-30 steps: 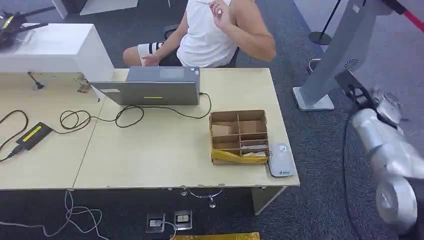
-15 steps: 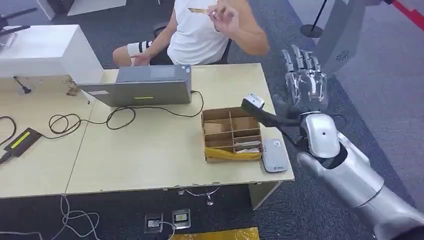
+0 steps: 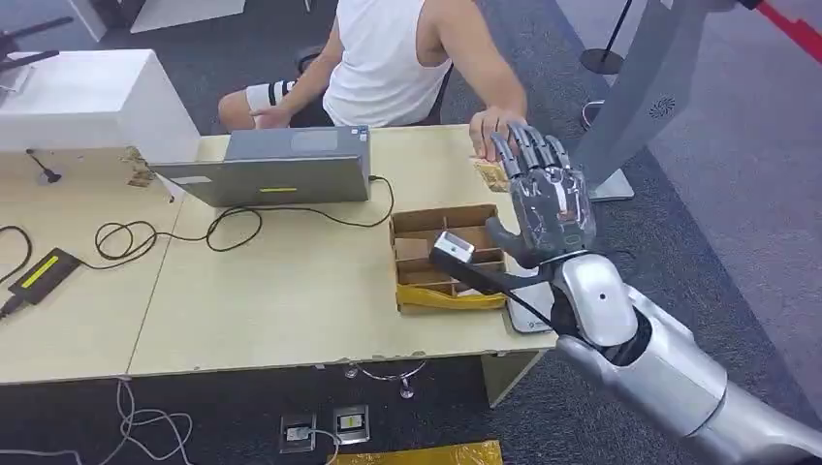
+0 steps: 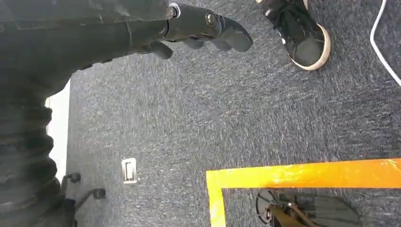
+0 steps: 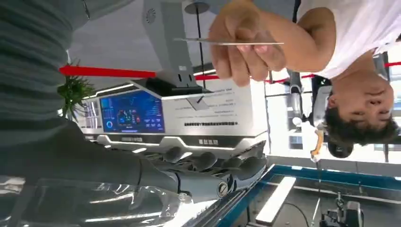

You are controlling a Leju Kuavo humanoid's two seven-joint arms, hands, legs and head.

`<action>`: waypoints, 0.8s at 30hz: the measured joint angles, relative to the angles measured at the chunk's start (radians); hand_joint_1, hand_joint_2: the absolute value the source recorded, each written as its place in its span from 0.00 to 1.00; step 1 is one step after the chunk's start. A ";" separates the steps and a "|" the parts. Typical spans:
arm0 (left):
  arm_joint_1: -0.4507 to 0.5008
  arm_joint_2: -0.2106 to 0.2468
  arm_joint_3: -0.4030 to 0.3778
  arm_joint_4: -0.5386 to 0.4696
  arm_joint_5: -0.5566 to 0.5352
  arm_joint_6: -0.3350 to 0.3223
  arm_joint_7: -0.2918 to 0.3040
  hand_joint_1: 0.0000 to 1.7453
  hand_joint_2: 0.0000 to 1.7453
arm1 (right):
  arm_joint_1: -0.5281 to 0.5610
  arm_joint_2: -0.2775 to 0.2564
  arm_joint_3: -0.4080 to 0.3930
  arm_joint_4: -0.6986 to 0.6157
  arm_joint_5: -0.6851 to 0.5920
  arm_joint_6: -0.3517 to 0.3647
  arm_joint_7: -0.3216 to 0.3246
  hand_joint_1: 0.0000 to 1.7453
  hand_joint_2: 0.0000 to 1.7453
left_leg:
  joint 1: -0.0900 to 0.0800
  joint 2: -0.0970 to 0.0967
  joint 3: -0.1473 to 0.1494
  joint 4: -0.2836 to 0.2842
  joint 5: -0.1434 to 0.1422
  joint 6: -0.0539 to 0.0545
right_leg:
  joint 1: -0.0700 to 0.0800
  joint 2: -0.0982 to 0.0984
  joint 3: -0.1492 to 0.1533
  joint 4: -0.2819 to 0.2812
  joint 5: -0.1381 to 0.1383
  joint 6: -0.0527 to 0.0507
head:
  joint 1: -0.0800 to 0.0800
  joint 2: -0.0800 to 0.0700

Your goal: Pass the card to the sensor for recognition and then transmit it.

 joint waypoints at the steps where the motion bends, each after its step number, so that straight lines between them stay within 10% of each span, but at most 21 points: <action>1: 0.000 0.000 -0.005 0.000 -0.003 -0.001 0.000 0.00 1.00 | 0.000 0.000 0.006 -0.001 -0.003 0.000 -0.001 0.00 1.00 | 0.000 0.000 0.000 0.000 0.000 0.000 | 0.000 0.000 0.000 0.000 0.000 0.000 | 0.000 0.000; 18: -0.002 -0.010 -0.021 0.000 -0.016 -0.002 0.000 0.00 1.00 | 0.000 0.006 0.019 0.022 -0.105 -0.042 -0.019 0.00 1.00 | 0.000 0.000 -0.001 0.000 0.000 0.000 | 0.000 -0.001 0.000 0.000 0.000 0.000 | 0.000 0.000; 19: -0.002 -0.010 -0.021 0.000 -0.017 -0.002 0.000 0.00 1.00 | 0.000 0.007 0.017 0.029 -0.114 -0.046 -0.019 0.14 1.00 | 0.000 0.000 -0.001 0.000 0.000 0.000 | 0.000 -0.001 0.000 0.000 0.000 0.000 | 0.000 0.000; 20: -0.003 -0.012 -0.022 0.000 -0.019 -0.002 0.000 0.00 1.00 | -0.001 0.007 0.014 0.037 -0.124 -0.050 -0.019 0.95 1.00 | 0.000 0.000 -0.001 0.000 0.000 0.000 | 0.000 -0.001 0.000 0.000 0.000 0.000 | 0.000 0.000; 24: -0.005 -0.015 -0.025 -0.001 -0.022 0.000 0.000 0.00 1.00 | -0.004 0.008 -0.002 0.085 -0.175 -0.071 -0.026 1.00 1.00 | 0.000 0.000 -0.001 0.000 0.000 0.000 | 0.000 -0.001 0.000 0.000 0.000 0.000 | 0.000 0.000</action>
